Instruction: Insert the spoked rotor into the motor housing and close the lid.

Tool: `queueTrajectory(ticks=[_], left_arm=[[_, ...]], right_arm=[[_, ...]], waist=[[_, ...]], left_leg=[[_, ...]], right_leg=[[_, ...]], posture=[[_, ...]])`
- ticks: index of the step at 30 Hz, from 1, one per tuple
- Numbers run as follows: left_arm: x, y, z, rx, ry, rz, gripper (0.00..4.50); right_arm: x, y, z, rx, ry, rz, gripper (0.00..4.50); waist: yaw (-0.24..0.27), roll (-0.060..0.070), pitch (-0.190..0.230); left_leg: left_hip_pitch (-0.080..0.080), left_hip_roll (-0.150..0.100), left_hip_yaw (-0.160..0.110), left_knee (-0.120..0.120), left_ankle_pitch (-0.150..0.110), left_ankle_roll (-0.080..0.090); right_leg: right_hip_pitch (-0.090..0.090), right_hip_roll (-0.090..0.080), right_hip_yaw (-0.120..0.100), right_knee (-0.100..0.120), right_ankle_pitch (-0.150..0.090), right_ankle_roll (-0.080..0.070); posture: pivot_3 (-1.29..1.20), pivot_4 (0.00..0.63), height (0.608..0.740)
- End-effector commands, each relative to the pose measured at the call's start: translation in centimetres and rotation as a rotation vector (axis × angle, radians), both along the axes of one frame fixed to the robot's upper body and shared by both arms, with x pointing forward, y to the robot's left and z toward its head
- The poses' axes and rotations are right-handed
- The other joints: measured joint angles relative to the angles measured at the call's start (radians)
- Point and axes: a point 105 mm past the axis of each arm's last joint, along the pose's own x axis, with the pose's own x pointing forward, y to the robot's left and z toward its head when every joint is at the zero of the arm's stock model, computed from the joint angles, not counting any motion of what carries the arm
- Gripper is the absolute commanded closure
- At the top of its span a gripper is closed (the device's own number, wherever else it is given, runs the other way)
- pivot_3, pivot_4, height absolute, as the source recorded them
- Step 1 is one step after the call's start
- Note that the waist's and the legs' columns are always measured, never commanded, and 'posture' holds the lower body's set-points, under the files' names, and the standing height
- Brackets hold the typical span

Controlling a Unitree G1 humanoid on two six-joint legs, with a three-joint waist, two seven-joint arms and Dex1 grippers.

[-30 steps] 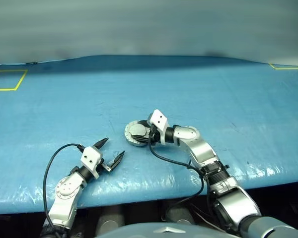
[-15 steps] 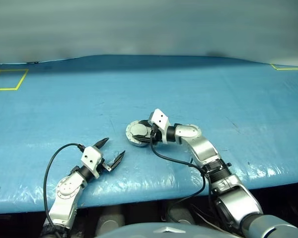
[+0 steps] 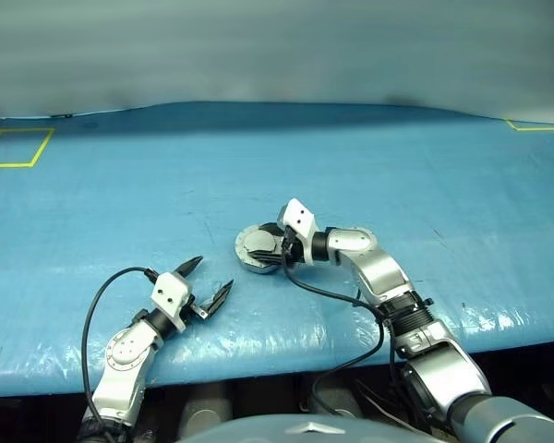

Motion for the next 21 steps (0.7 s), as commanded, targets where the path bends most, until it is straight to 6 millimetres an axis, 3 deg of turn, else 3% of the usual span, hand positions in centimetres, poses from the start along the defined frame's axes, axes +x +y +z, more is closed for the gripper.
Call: queueTrajectory(ticks=[1, 21], left_arm=[[-0.5, -0.5, -0.7, 0.007, 0.028, -0.018, 0.0], [-0.4, -0.5, -0.6, 0.002, 0.026, -0.014, 0.0]], right_arm=[[0.2, -0.2, -0.9, -0.043, -0.004, -0.006, 1.49], [-0.2, -0.9, -2.2, -0.067, 0.143, 0.041, 1.49]], waist=[[-0.001, 0.0, 0.0], [-0.003, 0.001, -0.001]], left_leg=[[0.0, 0.0, 0.0, 0.0, 0.0, 0.0], [0.002, 0.0, 0.0, 0.0, 0.0, 0.0]], right_leg=[[0.0, 0.0, 0.0, 0.0, 0.0, 0.0], [0.001, 0.0, 0.0, 0.0, 0.0, 0.001]], posture=[[0.0, 0.15, 0.74], [0.0, 0.15, 0.74]])
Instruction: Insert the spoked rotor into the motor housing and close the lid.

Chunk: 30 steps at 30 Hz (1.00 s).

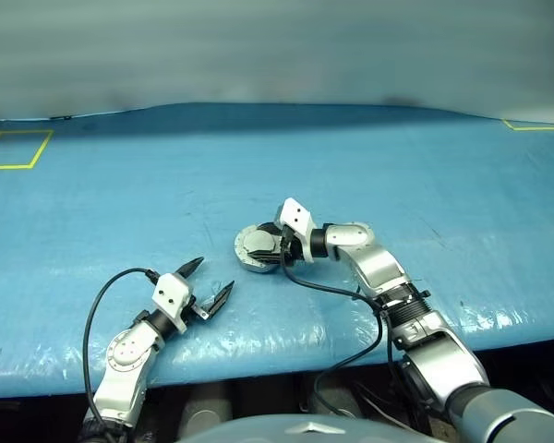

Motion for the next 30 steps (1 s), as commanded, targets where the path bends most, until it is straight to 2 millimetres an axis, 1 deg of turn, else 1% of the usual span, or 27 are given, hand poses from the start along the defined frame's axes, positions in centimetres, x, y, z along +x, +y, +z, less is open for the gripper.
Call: queueTrajectory(ticks=[1, 6, 13, 17, 24, 25, 28, 30], left_arm=[[-0.4, -0.5, -0.6, 0.003, 0.023, -0.016, 0.0], [-0.4, -0.5, -0.6, 0.0, 0.024, -0.015, 0.0], [-0.4, -0.5, -0.6, -0.001, 0.025, -0.013, 0.0], [-0.4, -0.5, -0.6, -0.001, 0.025, -0.013, 0.0], [-0.3, -0.5, -0.6, -0.001, 0.024, -0.013, 0.0], [-0.3, -0.5, -0.6, 0.0, 0.023, -0.013, 0.0], [-0.3, -0.5, -0.6, 0.001, 0.023, -0.014, 0.0], [-0.3, -0.5, -0.6, 0.001, 0.023, -0.016, 0.0]], right_arm=[[-0.4, -0.9, -1.9, -0.04, 0.101, -0.01, 1.49], [0.2, -1.1, -2.3, -0.067, 0.065, -0.043, 1.49], [0.1, -1.2, -2.3, -0.07, 0.084, -0.033, 1.49], [0.3, -1.9, -3.2, -0.145, 0.077, -0.05, 1.49], [0.3, -2.0, -3.4, -0.143, 0.099, -0.07, 1.49], [0.4, -2.1, -3.3, -0.137, 0.105, -0.081, 1.49], [0.6, -1.8, -1.9, -0.067, 0.149, -0.101, 1.49], [0.7, -1.9, -1.6, -0.078, 0.137, -0.105, 1.49]], waist=[[0.001, 0.0, 0.0], [0.001, 0.0, 0.0], [-0.001, 0.001, -0.001], [-0.001, 0.002, -0.002], [-0.001, 0.002, -0.002], [-0.001, 0.002, -0.002], [0.0, 0.002, -0.002], [0.002, 0.002, -0.002]], left_leg=[[0.0, 0.0, 0.0, 0.0, 0.0, 0.0], [0.0, 0.0, 0.0, 0.0, 0.0, 0.0], [0.001, 0.0, 0.0, 0.0, 0.0, 0.0], [0.001, 0.0, 0.0, 0.0, 0.0, 0.0], [0.005, 0.0, 0.0, 0.0, 0.0, 0.0], [0.005, 0.0, 0.0, 0.0, 0.0, 0.0], [0.005, 0.0, 0.0, 0.0, 0.0, 0.0], [0.005, 0.0, 0.0, 0.0, 0.0, 0.0]], right_leg=[[0.0, 0.0, 0.0, 0.0, 0.0, 0.0], [0.0, 0.0, 0.0, 0.0, 0.0, 0.0], [0.0, 0.0, 0.0, 0.0, 0.0, 0.001], [0.0, 0.0, 0.0, 0.0, 0.0, 0.001], [0.0, -0.001, 0.0, 0.0, -0.001, 0.001], [0.0, -0.001, 0.0, 0.0, -0.001, 0.001], [0.0, -0.001, 0.0, 0.0, -0.001, 0.001], [0.0, -0.002, 0.0, 0.0, -0.001, 0.001]], posture=[[0.0, 0.15, 0.74], [0.0, 0.15, 0.74], [0.0, 0.15, 0.74], [0.0, 0.15, 0.74], [0.0, 0.15, 0.74], [0.0, 0.15, 0.74], [0.0, 0.15, 0.74], [0.0, 0.15, 0.74]])
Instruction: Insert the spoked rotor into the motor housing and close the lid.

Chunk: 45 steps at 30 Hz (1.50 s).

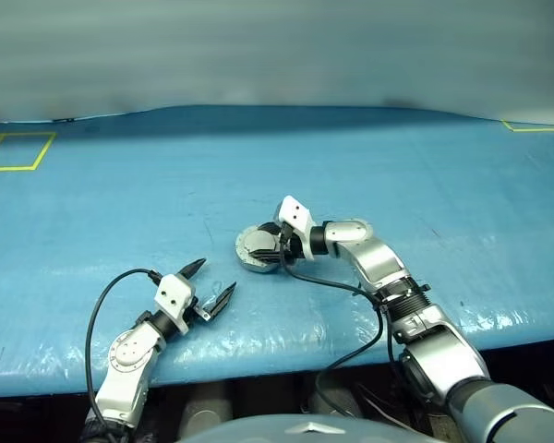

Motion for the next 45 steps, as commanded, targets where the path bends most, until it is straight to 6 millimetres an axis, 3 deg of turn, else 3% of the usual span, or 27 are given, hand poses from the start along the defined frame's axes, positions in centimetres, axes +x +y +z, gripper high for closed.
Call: queueTrajectory(ticks=[1, 7, 18, 25, 33, 45], left_arm=[[-0.3, -0.2, -0.5, 0.006, 0.017, -0.009, 0.0], [-0.1, -0.4, -0.5, 0.004, 0.013, -0.011, 0.0], [-0.1, -0.4, -0.5, 0.0, 0.01, -0.007, 0.0], [-0.1, -0.5, -0.5, -0.003, 0.012, -0.005, 0.0], [-0.2, -0.5, -0.7, -0.004, 0.018, -0.007, 0.0], [-0.2, -0.6, -0.8, -0.007, 0.018, -0.003, 0.0]], right_arm=[[0.1, -1.6, -1.5, -0.068, 0.066, -0.061, 1.49], [-0.2, -1.1, 0.0, -0.04, 0.039, -0.02, 1.49], [0.2, -1.4, -0.6, -0.119, -0.035, -0.021, 1.49], [0.4, -1.9, -2.3, -0.183, -0.009, -0.044, 1.49], [0.1, -1.7, -1.4, -0.087, 0.085, -0.024, 1.49], [0.5, -2.1, -2.6, -0.192, 0.065, -0.069, 1.49]], waist=[[0.001, 0.0, 0.0], [0.006, 0.0, 0.0], [0.006, 0.0, 0.0], [0.004, 0.0, 0.0], [0.004, 0.0, 0.0], [0.005, 0.001, 0.0]], left_leg=[[0.0, 0.0, 0.0, 0.0, 0.0, 0.0], [-0.002, -0.002, 0.001, -0.001, 0.0, 0.0], [-0.006, -0.004, -0.001, 0.0, 0.0, 0.0], [-0.002, -0.003, -0.001, 0.0, 0.0, 0.0], [-0.001, -0.003, -0.001, -0.001, 0.0, 0.0], [-0.001, -0.004, -0.002, -0.002, 0.0, 0.0]], right_leg=[[0.0, 0.0, 0.0, 0.0, 0.0, 0.0], [-0.001, -0.002, 0.0, -0.001, 0.0, -0.001], [-0.002, -0.003, -0.002, -0.001, 0.0, 0.0], [-0.001, -0.004, -0.003, -0.001, 0.0, 0.001], [-0.001, -0.005, -0.003, -0.001, 0.0, 0.001], [-0.001, -0.007, -0.003, -0.001, 0.0, 0.001]], posture=[[0.0, 0.15, 0.74], [0.0, 0.15, 0.74], [0.0, 0.15, 0.74], [0.0, 0.15, 0.74], [0.0, 0.15, 0.74], [0.0, 0.15, 0.74]])
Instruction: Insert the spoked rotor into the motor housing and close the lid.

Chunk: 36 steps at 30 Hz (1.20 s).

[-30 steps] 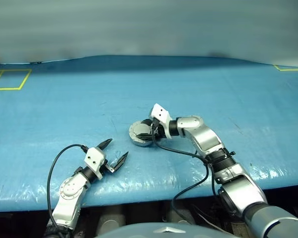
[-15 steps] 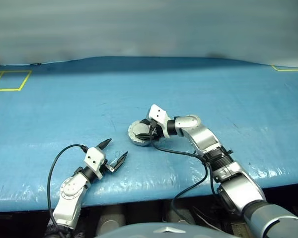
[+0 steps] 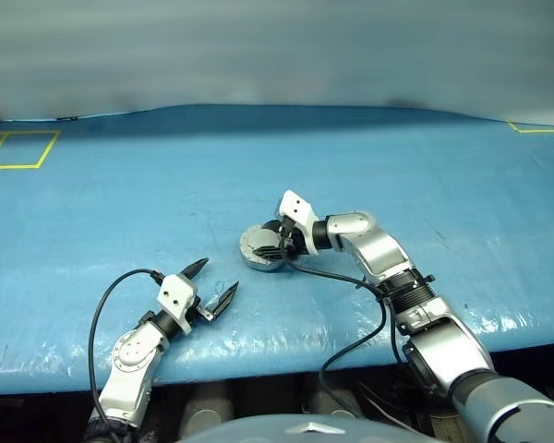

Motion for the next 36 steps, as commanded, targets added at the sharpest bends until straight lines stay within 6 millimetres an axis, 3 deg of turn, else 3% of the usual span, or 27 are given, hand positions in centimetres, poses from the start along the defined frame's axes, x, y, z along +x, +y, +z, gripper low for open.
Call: queueTrajectory(ticks=[1, 14, 21, 29, 36], left_arm=[[-0.3, -0.2, -0.7, 0.006, 0.022, -0.003, 0.0], [-0.2, 0.0, -1.0, 0.013, 0.024, -0.002, 0.0], [-0.1, 0.2, -1.0, 0.019, 0.018, 0.006, 0.0], [-0.2, 0.2, -0.9, 0.025, 0.014, 0.006, 0.0], [-0.3, 0.1, -0.9, 0.029, 0.013, 0.001, 0.0]], right_arm=[[0.1, -1.8, -3.2, -0.14, 0.041, -0.078, 1.49], [0.9, -3.4, -3.8, -0.205, 0.027, -0.148, 1.49], [0.3, -2.0, -2.9, 0.001, 0.16, -0.197, 1.49], [-1.5, -1.3, -3.3, 0.064, 0.281, -0.211, 1.49], [-0.8, -1.5, -2.5, -0.001, 0.111, -0.22, 1.49]], waist=[[-0.001, 0.0, 0.0], [-0.001, 0.002, -0.002], [0.0, 0.005, -0.003], [0.0, 0.006, -0.004], [0.0, 0.006, -0.004]], left_leg=[[0.0, 0.0, 0.0, 0.0, 0.0, 0.0], [0.002, 0.006, 0.001, 0.0, -0.001, -0.001], [0.002, 0.006, 0.001, -0.001, -0.001, -0.001], [0.002, 0.005, 0.001, -0.007, -0.001, -0.001], [0.001, 0.003, 0.002, -0.012, -0.001, -0.002]], right_leg=[[0.0, 0.0, 0.0, 0.0, 0.0, 0.0], [0.0, 0.0, -0.001, 0.0, 0.0, 0.0], [0.0, -0.001, -0.001, 0.0, 0.0, 0.0], [0.0, -0.001, -0.002, -0.007, 0.0, 0.0], [0.0, 0.001, -0.003, -0.013, 0.0, -0.001]], posture=[[0.0, 0.15, 0.74], [0.0, 0.15, 0.74], [0.0, 0.15, 0.74], [0.0, 0.15, 0.74], [0.0, 0.15, 0.74]])
